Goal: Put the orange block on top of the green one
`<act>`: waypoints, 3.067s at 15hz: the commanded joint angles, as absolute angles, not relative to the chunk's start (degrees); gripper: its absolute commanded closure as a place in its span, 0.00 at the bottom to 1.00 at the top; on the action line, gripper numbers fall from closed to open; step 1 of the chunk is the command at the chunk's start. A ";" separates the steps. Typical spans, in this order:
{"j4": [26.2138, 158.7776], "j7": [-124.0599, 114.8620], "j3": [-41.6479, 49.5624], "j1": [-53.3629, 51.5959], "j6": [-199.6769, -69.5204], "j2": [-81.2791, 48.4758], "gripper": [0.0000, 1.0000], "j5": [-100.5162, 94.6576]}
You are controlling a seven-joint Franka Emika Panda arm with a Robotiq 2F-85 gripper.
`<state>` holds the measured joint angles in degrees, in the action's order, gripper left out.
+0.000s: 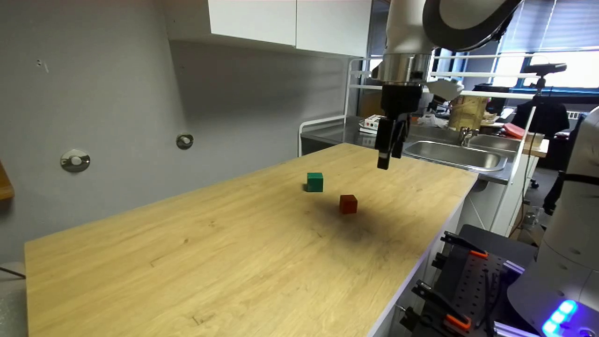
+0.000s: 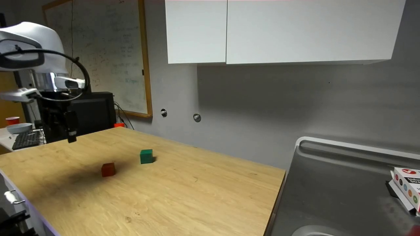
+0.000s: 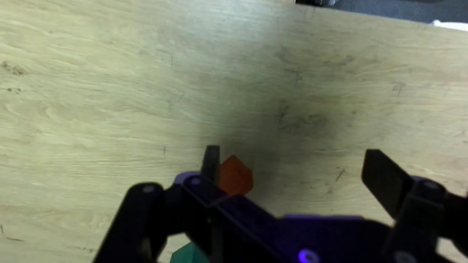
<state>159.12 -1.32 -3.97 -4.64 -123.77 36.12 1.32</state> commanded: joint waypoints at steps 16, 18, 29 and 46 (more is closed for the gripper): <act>142.19 -6.66 -0.85 -1.48 -144.59 -7.04 0.00 4.27; 140.86 -7.04 -0.76 -1.51 -144.52 -9.11 0.26 4.40; 134.58 -11.61 0.24 -2.50 -140.58 -7.90 0.82 -1.18; 115.82 -9.59 1.50 -0.75 -131.36 -15.86 0.82 -3.79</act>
